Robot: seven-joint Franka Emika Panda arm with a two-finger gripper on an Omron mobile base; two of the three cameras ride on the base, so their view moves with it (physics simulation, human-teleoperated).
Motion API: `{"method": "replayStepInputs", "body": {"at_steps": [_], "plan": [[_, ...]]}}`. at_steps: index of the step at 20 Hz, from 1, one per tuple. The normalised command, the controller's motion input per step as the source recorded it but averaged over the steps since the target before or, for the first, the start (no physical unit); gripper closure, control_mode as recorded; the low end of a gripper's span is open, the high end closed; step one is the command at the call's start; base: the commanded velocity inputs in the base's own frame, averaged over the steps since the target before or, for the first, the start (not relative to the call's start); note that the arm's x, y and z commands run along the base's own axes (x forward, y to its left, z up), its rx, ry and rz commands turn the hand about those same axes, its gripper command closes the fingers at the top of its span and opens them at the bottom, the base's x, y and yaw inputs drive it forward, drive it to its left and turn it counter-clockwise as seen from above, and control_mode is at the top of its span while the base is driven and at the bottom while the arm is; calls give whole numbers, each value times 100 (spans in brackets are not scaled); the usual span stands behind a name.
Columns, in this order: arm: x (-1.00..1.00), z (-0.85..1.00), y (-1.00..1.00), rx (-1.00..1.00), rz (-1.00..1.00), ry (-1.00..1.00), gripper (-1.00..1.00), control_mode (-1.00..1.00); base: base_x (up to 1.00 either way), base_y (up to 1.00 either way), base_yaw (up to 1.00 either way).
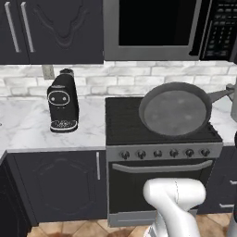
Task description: Pick the pan from the cabinet and place it on the stove. Then turn on the stove burner for the pan.
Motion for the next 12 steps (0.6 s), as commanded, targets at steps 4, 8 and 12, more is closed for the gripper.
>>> {"method": "replayStepInputs", "body": {"at_steps": [4,8,12], "plan": [[0,0,0,0,0,0,100,100,24,0,0],[0,0,0,0,0,0,100,100,12,0,0],[0,0,0,0,0,0,100,100,5,0,-1]]}}
